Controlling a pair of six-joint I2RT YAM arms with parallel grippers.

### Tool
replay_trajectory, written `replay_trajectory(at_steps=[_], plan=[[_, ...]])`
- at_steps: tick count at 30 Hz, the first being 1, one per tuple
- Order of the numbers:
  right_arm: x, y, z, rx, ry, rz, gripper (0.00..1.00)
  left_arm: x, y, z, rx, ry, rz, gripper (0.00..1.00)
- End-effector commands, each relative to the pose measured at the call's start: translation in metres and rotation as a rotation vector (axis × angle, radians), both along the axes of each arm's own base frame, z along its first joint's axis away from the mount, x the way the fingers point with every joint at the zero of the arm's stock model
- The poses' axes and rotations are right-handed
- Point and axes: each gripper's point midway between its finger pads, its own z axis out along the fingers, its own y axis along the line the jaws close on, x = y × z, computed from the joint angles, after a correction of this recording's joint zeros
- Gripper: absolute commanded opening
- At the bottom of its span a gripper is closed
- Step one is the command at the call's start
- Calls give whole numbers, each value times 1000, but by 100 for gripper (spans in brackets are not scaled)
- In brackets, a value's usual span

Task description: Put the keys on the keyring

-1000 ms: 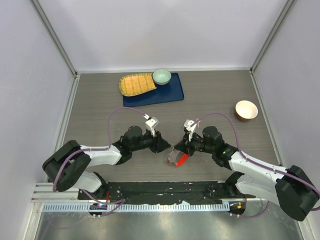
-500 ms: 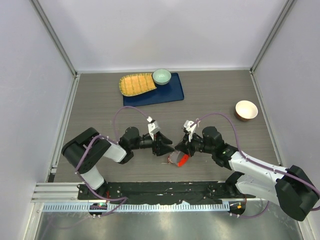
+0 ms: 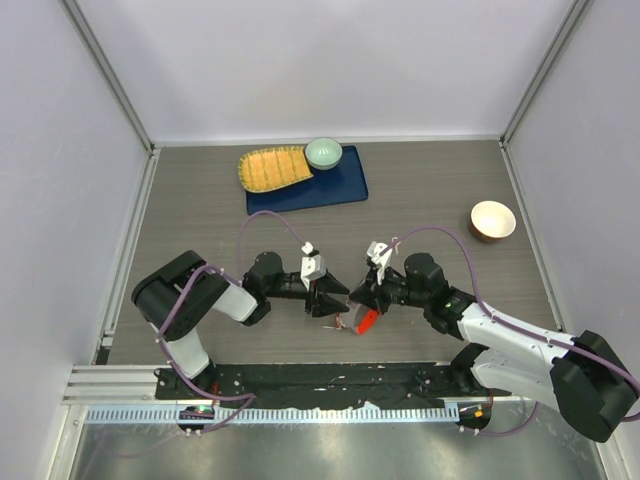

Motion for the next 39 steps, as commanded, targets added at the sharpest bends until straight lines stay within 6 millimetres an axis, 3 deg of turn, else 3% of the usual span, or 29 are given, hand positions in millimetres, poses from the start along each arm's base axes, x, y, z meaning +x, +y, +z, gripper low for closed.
replay_trajectory(at_steps=[1, 17, 28, 32, 39], plan=[[4, 9, 22, 43, -54, 30, 1, 5, -6, 6, -7, -102, -44, 51], [5, 9, 28, 45, -85, 37, 1, 5, -7, -6, 80, -47, -77, 41], [5, 10, 28, 43, -80, 43, 1, 6, -8, -1, 80, -34, -77, 19], [5, 10, 28, 42, -77, 43, 1, 5, -8, 1, 74, -24, -76, 0], [9, 5, 27, 23, -83, 14, 1, 15, -4, 9, 44, 0, 43, 0]])
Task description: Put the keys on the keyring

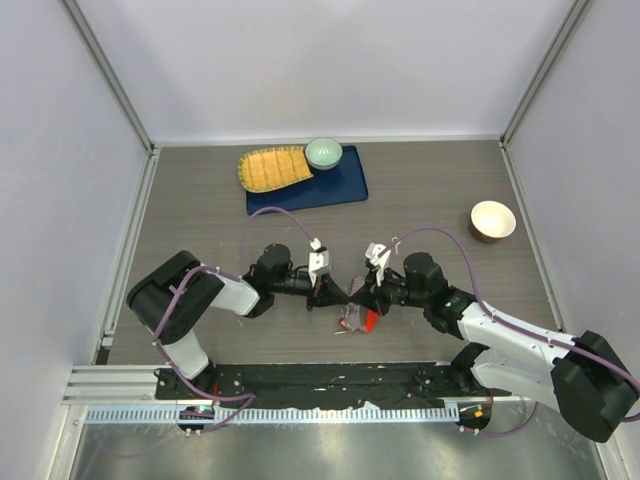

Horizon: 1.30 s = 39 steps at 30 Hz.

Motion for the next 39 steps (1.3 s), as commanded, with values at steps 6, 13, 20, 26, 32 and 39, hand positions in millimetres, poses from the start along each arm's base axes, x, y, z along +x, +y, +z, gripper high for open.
replay_trajectory(at_steps=[6, 13, 20, 26, 32, 39], plan=[[15, -1, 35, 41, -113, -54, 1, 23, 10, 31, -113, -2, 222, 0], [13, -1, 32, 43, -90, -54, 1, 38, 21, 47, -176, 20, 375, 0], [10, 6, 31, 92, -51, -48, 1, 46, 27, 62, -245, 44, 454, 0], [13, 9, 30, 107, -40, -65, 8, 45, 27, 60, -263, 72, 458, 0], [20, 2, 32, 84, -60, -123, 20, 42, 29, 60, -269, 68, 457, 0], [24, 1, 33, 67, -69, -136, 26, 38, 31, 63, -278, 52, 440, 0]])
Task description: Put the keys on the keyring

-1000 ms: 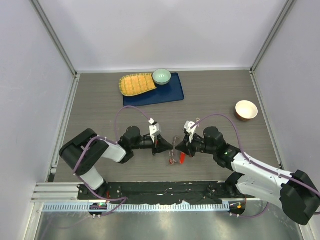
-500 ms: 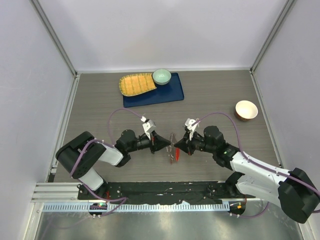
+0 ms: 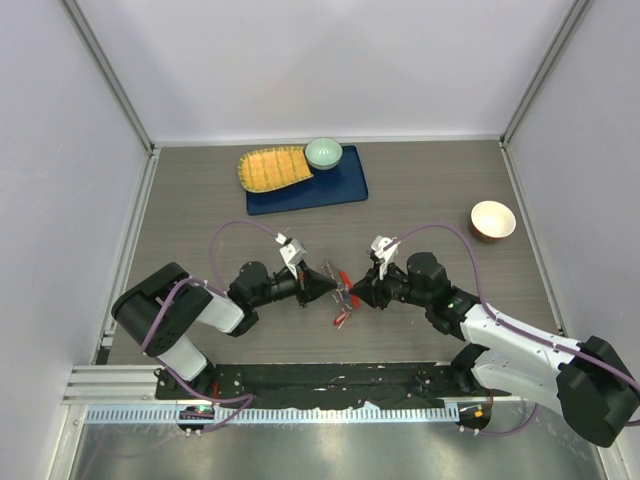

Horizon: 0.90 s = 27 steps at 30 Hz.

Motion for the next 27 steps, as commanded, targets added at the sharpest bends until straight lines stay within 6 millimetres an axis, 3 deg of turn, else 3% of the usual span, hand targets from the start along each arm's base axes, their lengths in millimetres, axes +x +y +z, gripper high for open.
replay_trajectory(at_steps=[1, 7, 17, 21, 27], plan=[[8, 2, 15, 15, -49, -18, 27, 4, 0, 37, -104, -137, 6, 0], [17, 5, 11, -25, -66, -14, 31, 1, 1, 38, -105, -141, -1, 0], [17, 18, 7, -37, -59, 60, 30, 2, 3, 40, -108, -146, 11, 0], [15, 20, 2, -45, -40, 80, 22, 2, 4, 43, -116, -151, 20, 0], [7, 24, -2, -33, -8, 119, 1, 4, 5, 46, -126, -154, 40, 0]])
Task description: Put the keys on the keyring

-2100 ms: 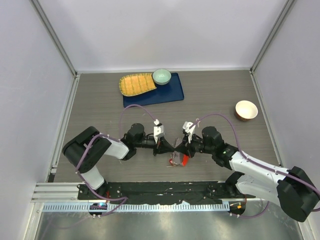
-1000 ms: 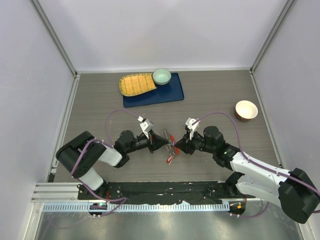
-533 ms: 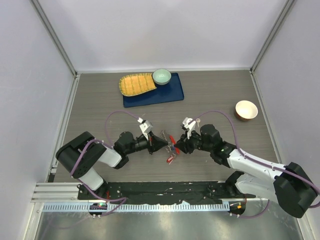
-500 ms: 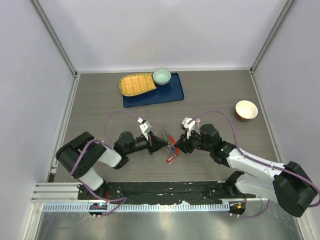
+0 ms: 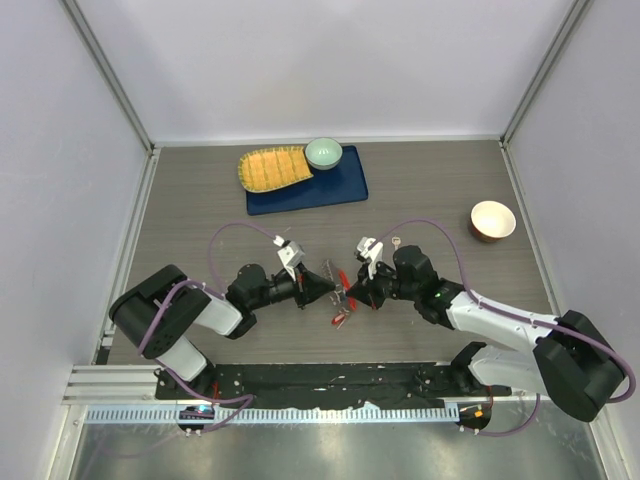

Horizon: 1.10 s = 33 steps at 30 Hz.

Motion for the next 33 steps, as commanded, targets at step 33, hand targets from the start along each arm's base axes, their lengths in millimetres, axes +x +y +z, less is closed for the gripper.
replay_trajectory(at_steps=[33], plan=[[-3, 49, 26, 126, -9, 140, 1, -3, -17, 61, -199, -155, 7, 0]])
